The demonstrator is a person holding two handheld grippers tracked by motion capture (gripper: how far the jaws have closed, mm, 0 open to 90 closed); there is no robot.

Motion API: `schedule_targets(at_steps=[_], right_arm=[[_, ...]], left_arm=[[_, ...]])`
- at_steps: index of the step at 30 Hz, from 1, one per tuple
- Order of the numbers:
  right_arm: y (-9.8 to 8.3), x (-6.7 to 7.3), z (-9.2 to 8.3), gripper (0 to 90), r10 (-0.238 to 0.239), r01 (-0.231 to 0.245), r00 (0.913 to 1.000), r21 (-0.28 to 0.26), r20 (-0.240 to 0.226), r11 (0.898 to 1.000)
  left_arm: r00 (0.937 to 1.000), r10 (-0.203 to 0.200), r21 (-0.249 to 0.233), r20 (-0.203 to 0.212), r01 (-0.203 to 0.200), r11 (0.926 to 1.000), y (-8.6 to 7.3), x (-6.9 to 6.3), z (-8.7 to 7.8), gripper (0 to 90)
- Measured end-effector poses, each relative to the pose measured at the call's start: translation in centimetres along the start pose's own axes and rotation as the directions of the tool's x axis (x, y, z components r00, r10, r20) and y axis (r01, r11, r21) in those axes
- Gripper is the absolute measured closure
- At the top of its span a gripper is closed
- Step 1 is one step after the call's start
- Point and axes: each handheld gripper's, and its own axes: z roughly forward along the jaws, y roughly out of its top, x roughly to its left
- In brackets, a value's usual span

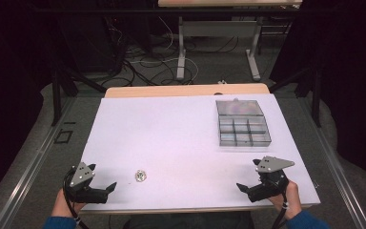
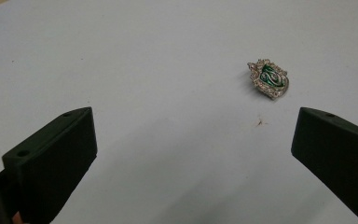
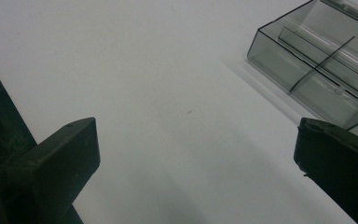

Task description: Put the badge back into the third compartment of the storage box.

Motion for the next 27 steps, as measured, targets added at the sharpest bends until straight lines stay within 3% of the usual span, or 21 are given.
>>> schedule_targets(at_steps=[4,27], right_arm=[[0.6,0.4,0.7,0.0,-0.029,0.029,0.9994,0.009,-0.017,1.000],[3.1,2.3,4.1,0.0,-0.067,0.072,0.9923,0.045,-0.104,0.996]], left_arm=[[1.0000,0.000,0.005,0.004,0.000,1.0000,0.0,0.0,0.0,0.2],[1.0000,-0.001,0.002,0.004,0.001,1.0000,0.0,-0.1,0.1,0.2]])
